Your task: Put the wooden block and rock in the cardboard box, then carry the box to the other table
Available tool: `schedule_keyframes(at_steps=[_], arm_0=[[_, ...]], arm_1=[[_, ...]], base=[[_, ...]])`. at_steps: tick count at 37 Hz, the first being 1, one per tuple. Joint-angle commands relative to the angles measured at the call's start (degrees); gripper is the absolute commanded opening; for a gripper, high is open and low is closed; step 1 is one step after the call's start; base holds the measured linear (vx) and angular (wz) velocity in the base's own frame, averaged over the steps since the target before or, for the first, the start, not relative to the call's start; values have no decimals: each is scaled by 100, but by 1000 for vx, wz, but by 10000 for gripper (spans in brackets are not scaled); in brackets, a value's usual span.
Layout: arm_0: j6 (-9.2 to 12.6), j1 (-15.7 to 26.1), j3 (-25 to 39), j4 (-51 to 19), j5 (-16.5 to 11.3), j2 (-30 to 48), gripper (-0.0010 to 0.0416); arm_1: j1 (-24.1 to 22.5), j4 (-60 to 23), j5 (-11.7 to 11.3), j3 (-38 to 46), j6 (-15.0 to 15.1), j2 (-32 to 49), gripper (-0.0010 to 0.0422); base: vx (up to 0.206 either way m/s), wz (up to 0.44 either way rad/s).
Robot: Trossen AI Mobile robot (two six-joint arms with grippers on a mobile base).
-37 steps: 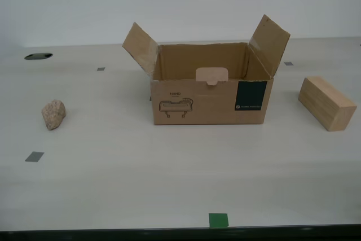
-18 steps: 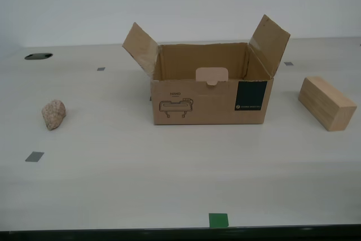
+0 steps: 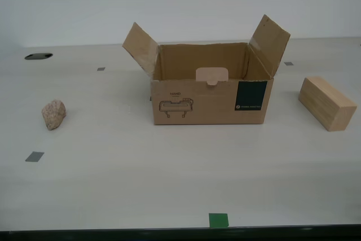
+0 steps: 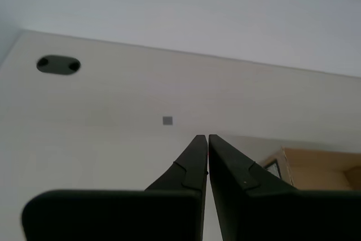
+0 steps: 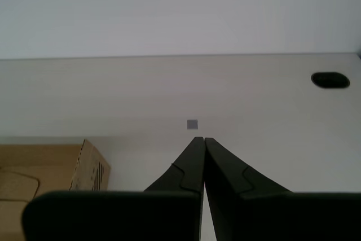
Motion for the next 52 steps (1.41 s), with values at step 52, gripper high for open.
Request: schedule_keyframes(at_steps=[52], arm_0=[[544, -2, 1368, -2793, -7, 940, 0]], arm_1=[[-7, -1445, 286, 15, -57, 114, 0]], base=[[0, 0]])
